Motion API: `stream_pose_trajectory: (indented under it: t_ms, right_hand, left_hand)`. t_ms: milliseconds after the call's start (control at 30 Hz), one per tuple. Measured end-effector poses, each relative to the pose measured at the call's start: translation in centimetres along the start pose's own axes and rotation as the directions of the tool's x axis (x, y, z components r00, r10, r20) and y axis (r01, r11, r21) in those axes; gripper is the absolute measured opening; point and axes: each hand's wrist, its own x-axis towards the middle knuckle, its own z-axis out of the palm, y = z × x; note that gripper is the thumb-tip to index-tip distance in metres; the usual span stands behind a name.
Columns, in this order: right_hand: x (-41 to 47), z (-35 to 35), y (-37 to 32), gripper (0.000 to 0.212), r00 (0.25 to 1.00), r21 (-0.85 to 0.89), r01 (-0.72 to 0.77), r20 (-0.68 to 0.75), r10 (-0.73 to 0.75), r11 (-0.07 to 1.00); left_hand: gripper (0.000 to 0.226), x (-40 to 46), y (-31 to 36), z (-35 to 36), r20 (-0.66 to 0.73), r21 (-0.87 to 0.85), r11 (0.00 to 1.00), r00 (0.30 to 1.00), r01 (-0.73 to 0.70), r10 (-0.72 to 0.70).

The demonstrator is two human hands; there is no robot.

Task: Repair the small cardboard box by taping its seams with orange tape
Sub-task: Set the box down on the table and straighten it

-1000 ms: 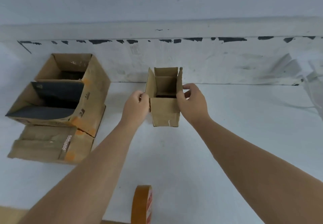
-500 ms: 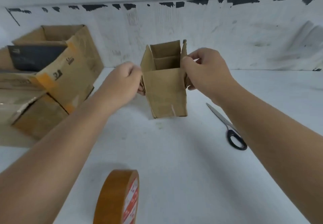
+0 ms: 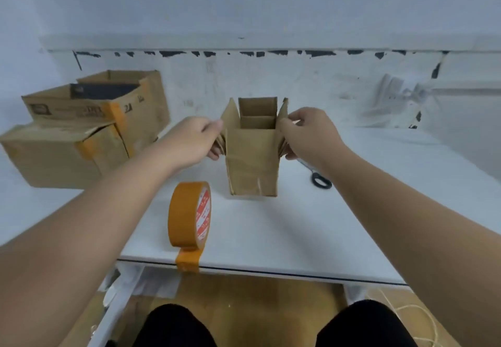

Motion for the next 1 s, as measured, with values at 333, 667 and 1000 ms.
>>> stream_pose_trajectory:
  t_ms: [333, 667, 1000]
  right_hand:
    - [-0.6, 0.2, 1.8, 0.031, 0.995, 0.036, -0.077, 0.066, 0.075, 0.996]
    - [-1.3, -0.1, 0.9, 0.036, 0.986, 0.033, -0.115, 0.122, 0.110, 0.993]
    - [-1.9, 0.7, -0.9, 0.033, 0.977, -0.088, -0.109, 0.173, 0.123, 0.990]
  left_hand:
    - [0.037, 0.6, -0.5, 1.5, 0.066, -0.018, 0.999, 0.997, 0.038, -0.037]
    - [0.040, 0.3, -1.1, 1.4, 0.117, -0.116, 0.990, 0.991, 0.085, -0.071]
    - [0.033, -0.4, -0.3, 0.1, 0.170, -0.071, 0.993, 0.982, 0.096, -0.083]
